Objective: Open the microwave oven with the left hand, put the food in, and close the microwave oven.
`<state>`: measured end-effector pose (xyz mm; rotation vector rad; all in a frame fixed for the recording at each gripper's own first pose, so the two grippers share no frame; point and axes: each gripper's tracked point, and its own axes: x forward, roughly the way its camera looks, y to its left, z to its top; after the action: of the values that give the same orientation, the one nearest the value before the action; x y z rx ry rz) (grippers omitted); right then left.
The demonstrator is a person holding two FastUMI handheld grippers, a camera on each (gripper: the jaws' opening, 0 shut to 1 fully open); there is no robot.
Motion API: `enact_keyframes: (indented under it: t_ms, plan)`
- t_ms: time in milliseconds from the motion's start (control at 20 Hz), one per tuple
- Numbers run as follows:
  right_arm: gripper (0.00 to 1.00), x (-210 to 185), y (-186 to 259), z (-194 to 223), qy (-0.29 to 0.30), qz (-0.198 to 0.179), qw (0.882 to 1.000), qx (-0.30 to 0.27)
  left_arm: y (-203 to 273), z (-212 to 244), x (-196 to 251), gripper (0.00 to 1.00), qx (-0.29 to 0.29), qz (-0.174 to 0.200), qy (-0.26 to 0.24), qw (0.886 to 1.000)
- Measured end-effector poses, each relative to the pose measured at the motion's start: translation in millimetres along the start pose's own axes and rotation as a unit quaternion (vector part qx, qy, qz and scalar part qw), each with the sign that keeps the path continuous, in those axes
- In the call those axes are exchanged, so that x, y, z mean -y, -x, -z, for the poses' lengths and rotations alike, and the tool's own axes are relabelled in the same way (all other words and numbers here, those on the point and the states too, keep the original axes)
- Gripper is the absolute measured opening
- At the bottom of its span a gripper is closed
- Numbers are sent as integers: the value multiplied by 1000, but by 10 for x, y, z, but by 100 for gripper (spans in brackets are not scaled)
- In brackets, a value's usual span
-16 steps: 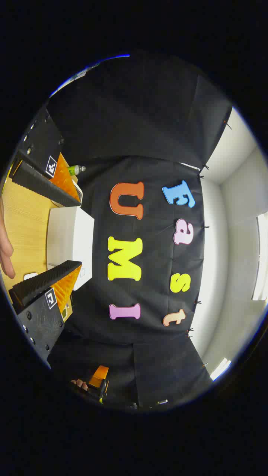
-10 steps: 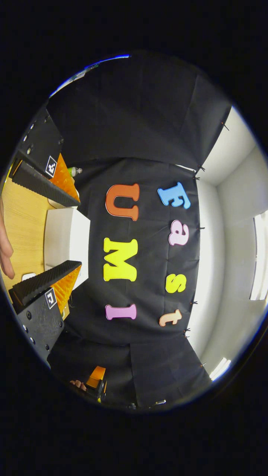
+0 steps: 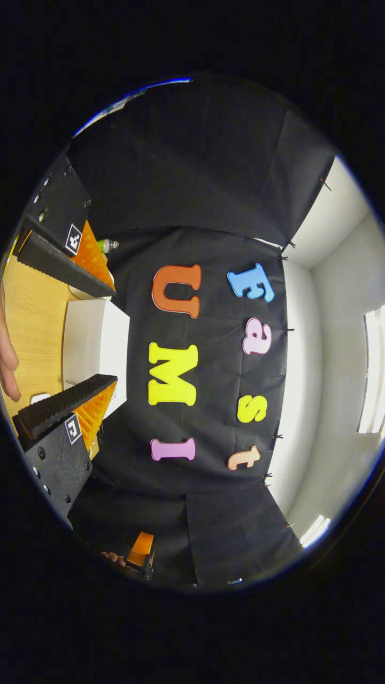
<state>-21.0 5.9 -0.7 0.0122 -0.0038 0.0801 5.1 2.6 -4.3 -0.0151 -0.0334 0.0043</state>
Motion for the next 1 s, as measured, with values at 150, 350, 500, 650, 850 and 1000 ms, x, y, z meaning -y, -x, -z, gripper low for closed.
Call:
enact_keyframes:
  t_ms: [150,350,500,650,850,1000]
  plan:
    - [100,-6,39,19,-3,-7,1000,0,-128,140,107,92,-9,13,15,1000]
    - [92,47,87,-64,6,-6,1000,17,-386,291,261,92,-16,21,11,1000]
    - [100,93,171,-105,-4,-8,1000,30,-635,493,391,92,-30,30,19,999]
    - [100,187,215,-100,-10,-9,999,35,-903,791,516,92,-50,31,23,998]
    - [100,268,227,-94,-2,-8,999,39,-1286,1200,760,92,-61,50,44,996]
    - [92,288,215,-27,-3,-12,999,33,-1575,1676,832,92,-89,50,46,994]
